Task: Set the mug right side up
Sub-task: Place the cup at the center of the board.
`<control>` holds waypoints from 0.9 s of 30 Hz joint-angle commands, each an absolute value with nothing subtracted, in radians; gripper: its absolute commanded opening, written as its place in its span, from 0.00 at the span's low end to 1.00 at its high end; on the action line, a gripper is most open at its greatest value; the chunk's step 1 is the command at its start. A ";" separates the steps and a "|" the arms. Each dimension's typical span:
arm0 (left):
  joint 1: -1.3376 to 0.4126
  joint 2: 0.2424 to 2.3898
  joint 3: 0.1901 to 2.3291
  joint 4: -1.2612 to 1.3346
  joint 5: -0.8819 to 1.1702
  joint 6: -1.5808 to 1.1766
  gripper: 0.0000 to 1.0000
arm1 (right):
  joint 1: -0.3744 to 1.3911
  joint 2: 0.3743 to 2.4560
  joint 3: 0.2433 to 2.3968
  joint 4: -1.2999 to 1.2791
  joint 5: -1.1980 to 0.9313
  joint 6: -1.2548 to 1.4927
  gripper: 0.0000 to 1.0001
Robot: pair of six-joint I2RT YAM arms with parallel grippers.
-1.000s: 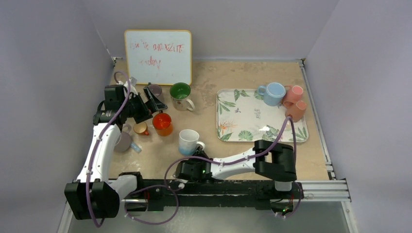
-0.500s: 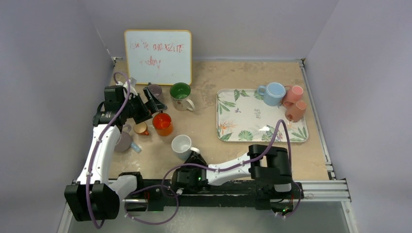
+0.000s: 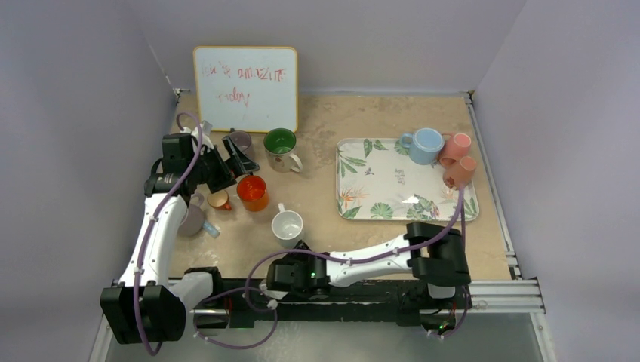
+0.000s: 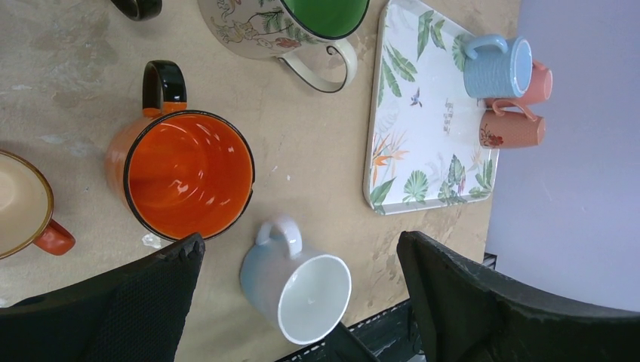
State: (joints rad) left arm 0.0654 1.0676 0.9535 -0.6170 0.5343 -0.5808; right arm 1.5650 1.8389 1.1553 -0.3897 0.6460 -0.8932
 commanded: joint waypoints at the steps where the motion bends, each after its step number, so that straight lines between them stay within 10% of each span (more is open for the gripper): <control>1: 0.072 1.045 0.948 -0.596 0.531 -0.548 1.00 | 1.569 1.689 1.155 -0.389 0.463 -0.765 0.44; 27: 0.072 1.000 0.919 -0.584 0.541 -0.529 0.98 | 1.099 1.479 0.899 0.137 -0.125 -0.227 0.58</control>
